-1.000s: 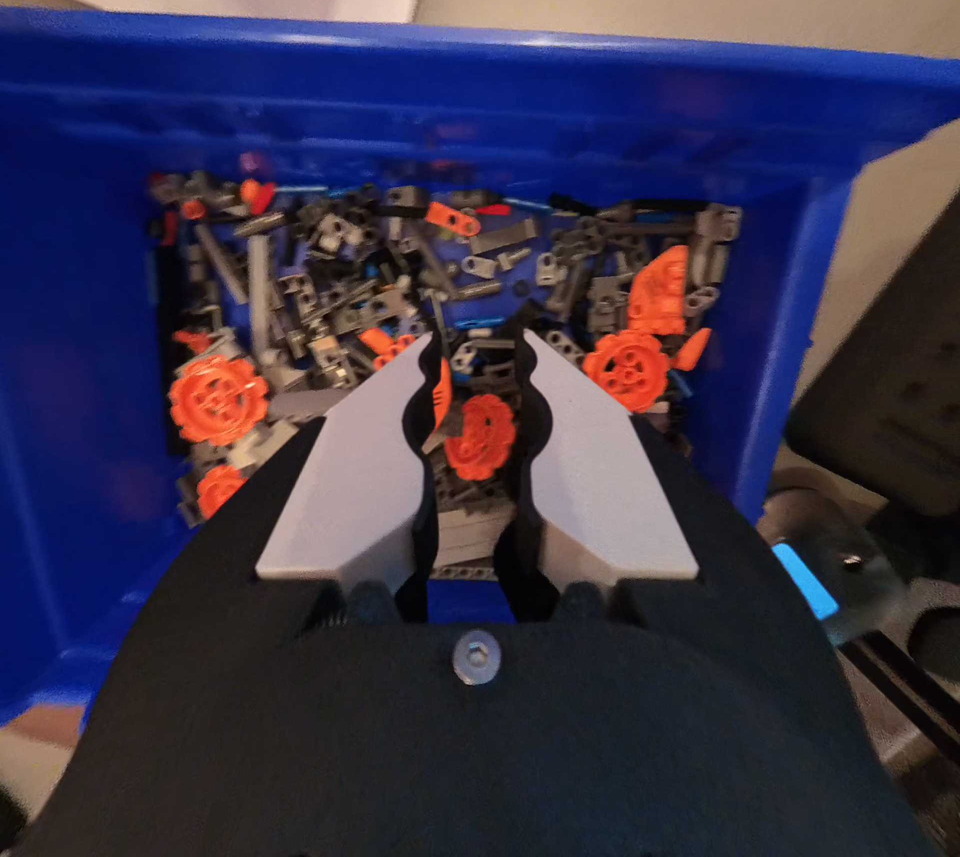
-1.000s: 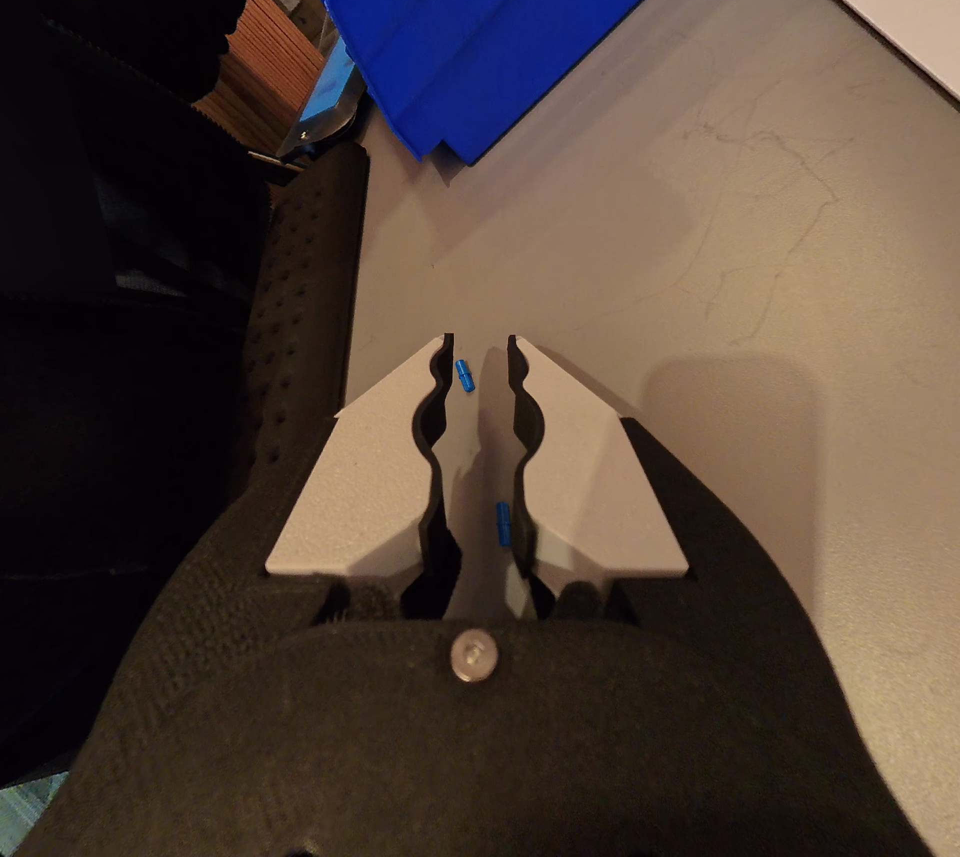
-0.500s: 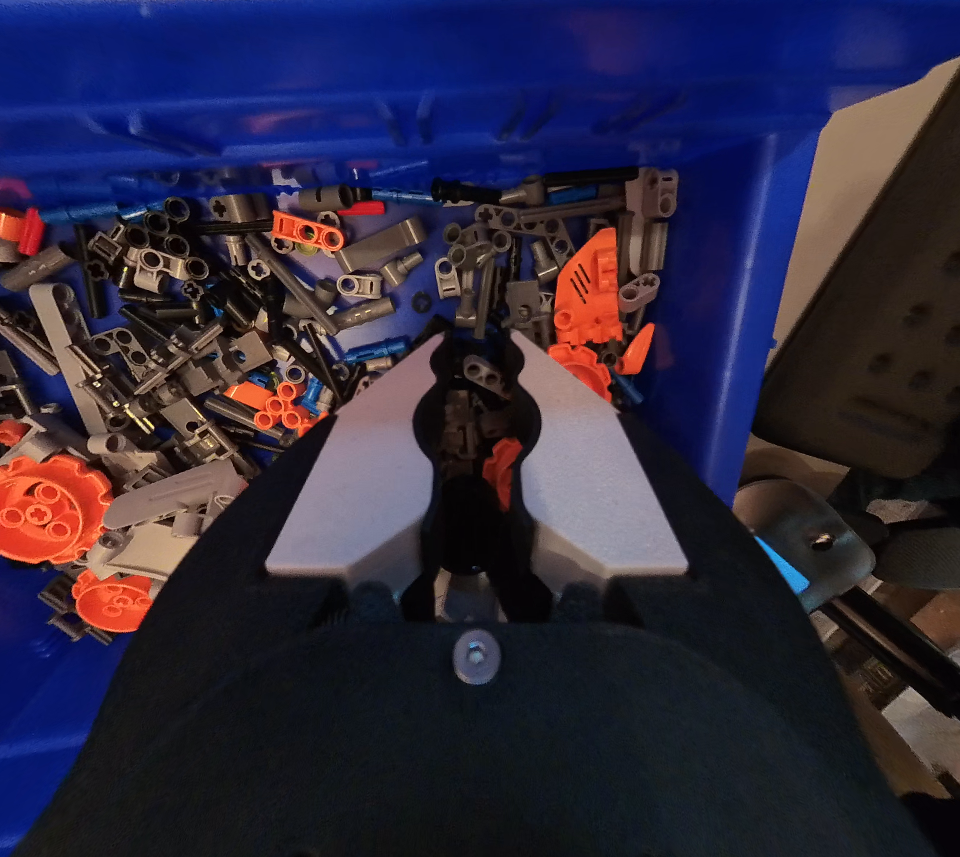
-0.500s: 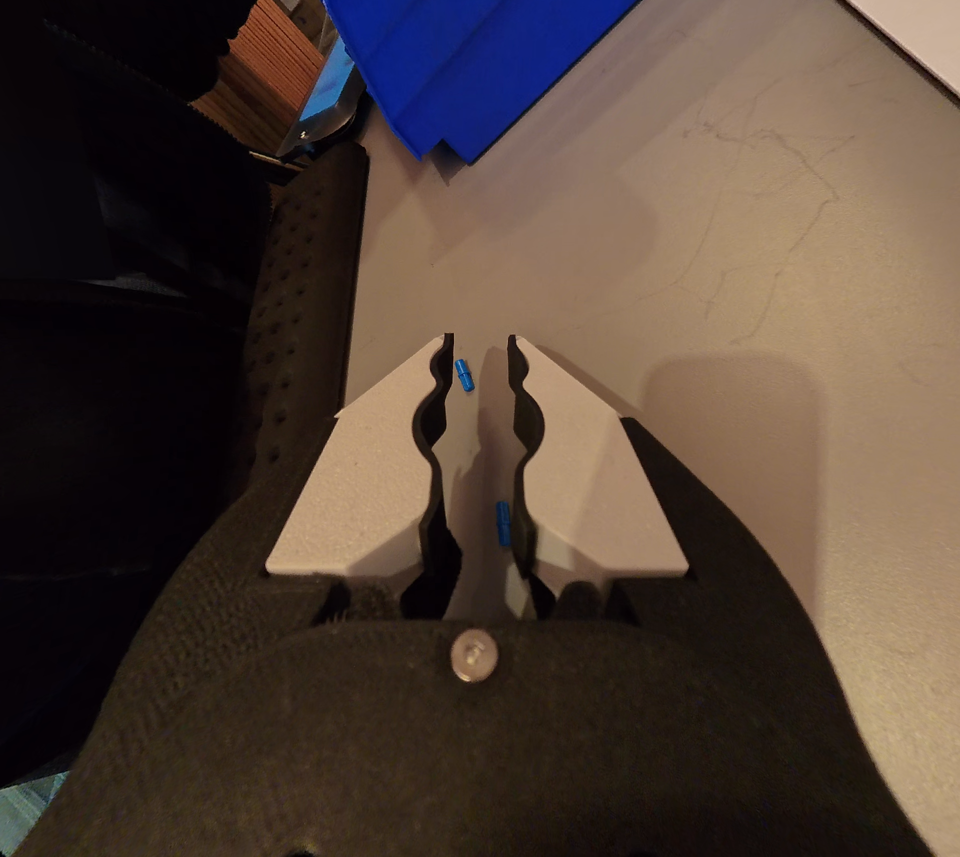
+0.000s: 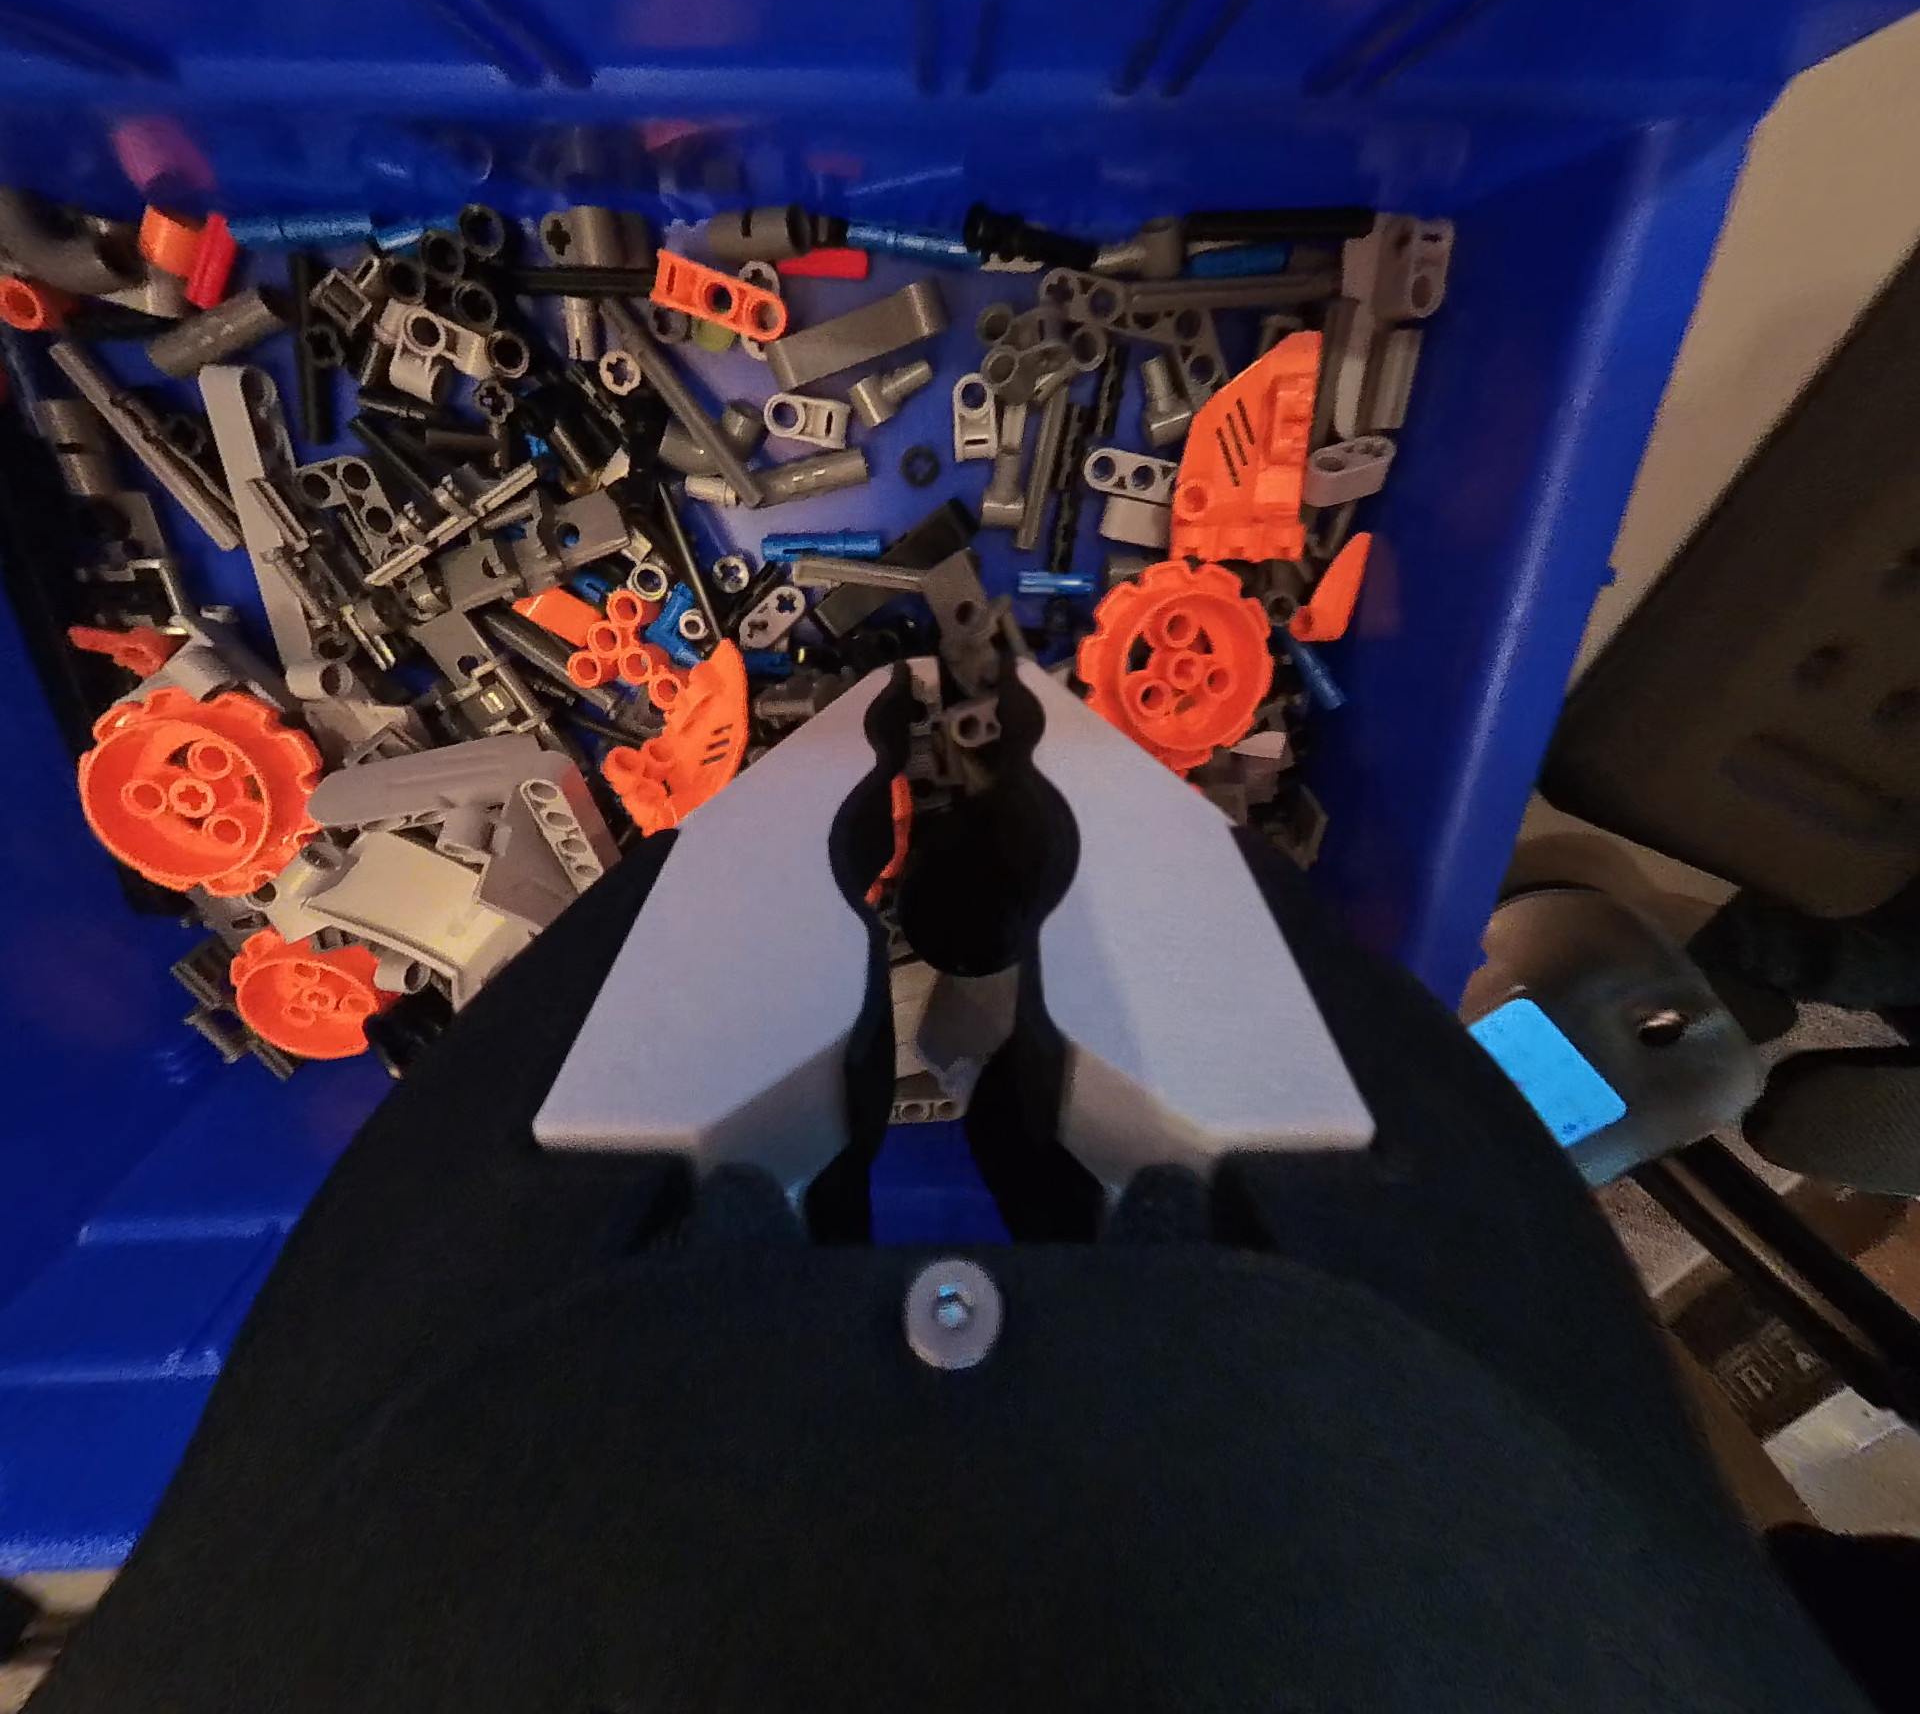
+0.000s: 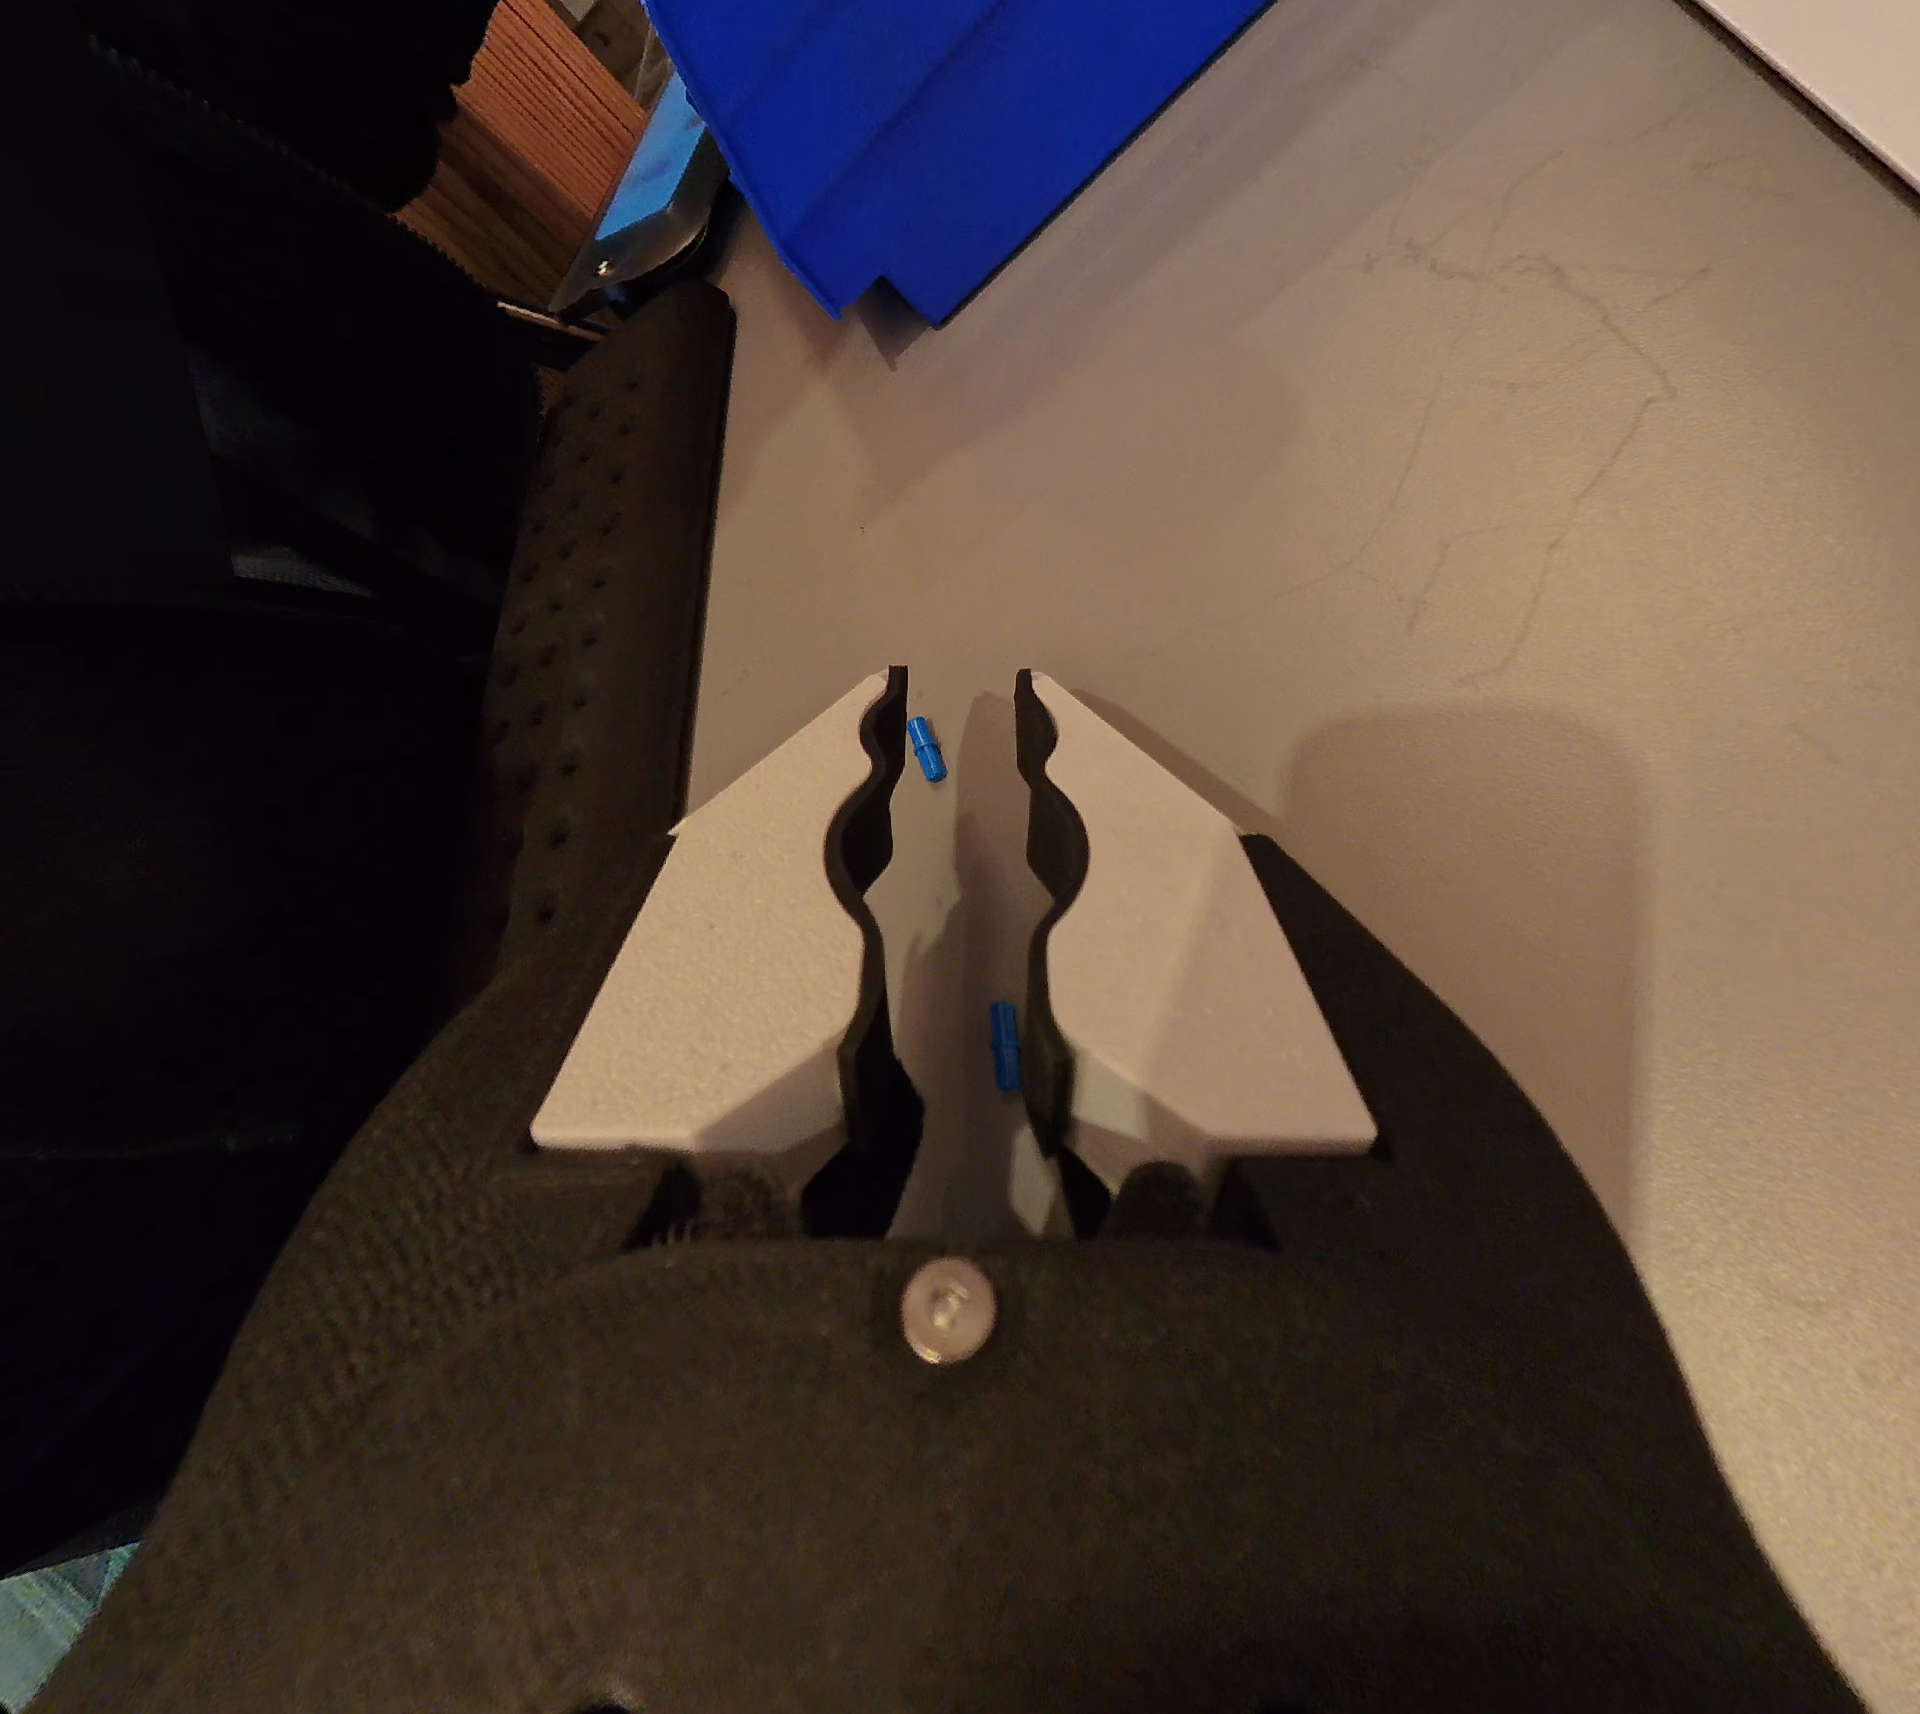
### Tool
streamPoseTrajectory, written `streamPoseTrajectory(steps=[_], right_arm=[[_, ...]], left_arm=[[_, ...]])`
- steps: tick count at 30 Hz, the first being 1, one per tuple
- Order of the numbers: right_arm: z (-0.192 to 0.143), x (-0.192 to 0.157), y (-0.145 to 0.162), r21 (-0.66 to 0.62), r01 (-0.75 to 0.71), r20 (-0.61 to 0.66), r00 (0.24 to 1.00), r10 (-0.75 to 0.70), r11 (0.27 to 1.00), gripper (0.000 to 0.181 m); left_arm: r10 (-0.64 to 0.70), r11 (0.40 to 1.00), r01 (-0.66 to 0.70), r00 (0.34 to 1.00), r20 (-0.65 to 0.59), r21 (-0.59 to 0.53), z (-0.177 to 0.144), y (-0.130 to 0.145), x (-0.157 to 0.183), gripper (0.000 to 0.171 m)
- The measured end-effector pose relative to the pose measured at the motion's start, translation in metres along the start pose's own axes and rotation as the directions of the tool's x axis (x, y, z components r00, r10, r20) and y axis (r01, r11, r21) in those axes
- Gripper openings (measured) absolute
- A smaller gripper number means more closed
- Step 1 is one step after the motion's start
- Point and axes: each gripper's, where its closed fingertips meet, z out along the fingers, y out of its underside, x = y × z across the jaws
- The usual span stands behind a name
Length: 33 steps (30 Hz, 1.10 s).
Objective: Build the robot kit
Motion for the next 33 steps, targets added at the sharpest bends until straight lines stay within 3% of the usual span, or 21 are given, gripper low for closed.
streamPoseTrajectory(steps=[5,11,18,21,31,33], right_arm=[[0.0,0.0,0.0,0.0,0.0,0.0,1.0,0.0,1.0,0.019],[0.0,0.0,0.0,0.001,0.0,-0.001,1.0,0.0,1.0,0.019],[0.0,0.0,0.0,0.0,0.0,-0.001,1.0,0.0,1.0,0.019],[0.0,0.0,0.0,0.0,0.0,-0.001,1.0,0.0,1.0,0.019],[0.0,0.0,0.0,0.0,0.0,-0.001,1.0,0.0,1.0,0.019],[0.0,0.0,0.0,0.0,0.0,-0.002,1.0,0.0,1.0,0.019]], left_arm=[[0.032,0.998,-0.028,0.996,-0.08,0.05,-0.004,-0.009,0.019,0.03],[0.087,0.996,-0.085,0.989,-0.122,0.024,0.011,-0.014,0.039,0.045],[0.11,0.994,-0.106,0.985,-0.134,0.042,0.022,-0.021,0.048,0.032],[0.112,0.993,-0.106,0.984,-0.135,0.055,0.024,-0.023,0.049,0.017],[0.065,0.996,-0.061,0.995,-0.071,0.065,0.019,-0.019,0.027,0.014],[0.036,0.998,-0.035,0.999,-0.012,0.054,0.018,-0.017,0.012,0.014]])
